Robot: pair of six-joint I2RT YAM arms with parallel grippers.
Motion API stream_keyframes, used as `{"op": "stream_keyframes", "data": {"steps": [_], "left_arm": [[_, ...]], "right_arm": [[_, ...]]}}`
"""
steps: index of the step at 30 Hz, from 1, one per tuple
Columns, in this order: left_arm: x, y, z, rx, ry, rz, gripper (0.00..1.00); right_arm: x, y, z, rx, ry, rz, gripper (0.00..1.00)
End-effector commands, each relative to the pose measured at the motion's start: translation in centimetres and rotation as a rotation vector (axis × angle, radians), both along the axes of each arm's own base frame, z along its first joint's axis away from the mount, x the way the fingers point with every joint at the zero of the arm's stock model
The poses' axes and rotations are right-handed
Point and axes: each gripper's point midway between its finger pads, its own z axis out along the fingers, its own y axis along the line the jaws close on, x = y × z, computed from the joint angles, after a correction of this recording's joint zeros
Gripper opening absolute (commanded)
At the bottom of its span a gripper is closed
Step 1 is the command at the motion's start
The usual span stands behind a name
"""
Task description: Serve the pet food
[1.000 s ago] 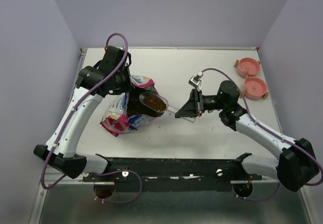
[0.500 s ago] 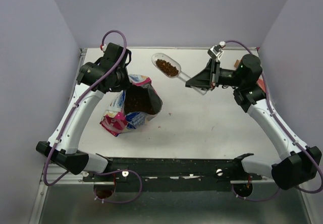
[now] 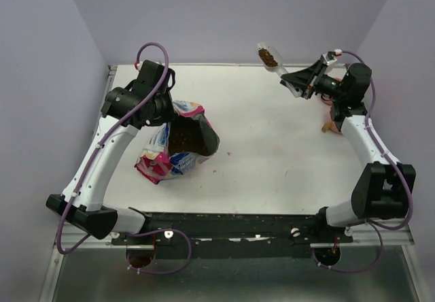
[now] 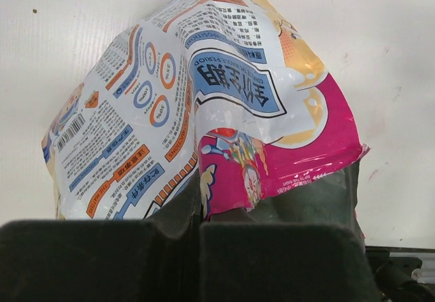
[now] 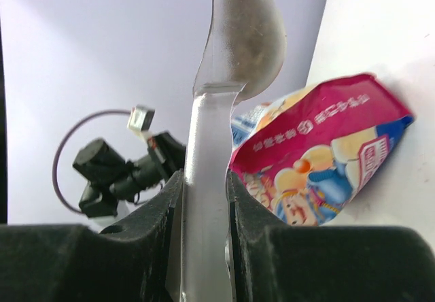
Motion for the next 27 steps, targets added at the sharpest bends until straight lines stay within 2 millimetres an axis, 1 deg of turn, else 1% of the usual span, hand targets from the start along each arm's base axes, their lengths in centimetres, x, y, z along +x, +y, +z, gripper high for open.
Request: {"op": "stream_keyframes", "data": {"steps": [1, 5, 9, 12, 14, 20, 27], "left_arm": [[0.4, -1.1, 5.7, -0.155, -0.211, -0.022, 0.0], [0.2, -1.2, 5.5, -0.158, -0.204, -0.029, 0.0], [0.4, -1.5, 5.3, -0.164, -0.199, -0.036, 0.0], [0.6, -1.7, 5.5, -0.167, -0.202, -0.043, 0.0], [0.7, -1.8, 5.6, -0.168, -0.207, -0.047, 0.0], [0.9, -1.8, 5.3, -0.159, -0.202, -0.048, 0.0], [1.1, -1.9, 5.3, -0.156, -0.202, -0.052, 0.0]], "right_arm": [[2.6, -3.3, -0.7, 0.042, -0.046, -0.102, 0.0], [4.7, -6.9, -3.3, 0.02, -0.032, -0.235, 0.0], [6.1, -10.1, -5.8, -0.001, -0.024, -0.325, 0.0], [6.7, -12.3, -7.0, 0.004, -0.045, -0.387, 0.0], [7.1, -13.9, -8.1, -0.004, -0.037, -0.438, 0.0], [8.0, -18.6, -11.0, -0.038, -0.008, -0.565, 0.0], [8.4, -23.0, -14.3, -0.084, 0.051, -0.663, 0.0]]}}
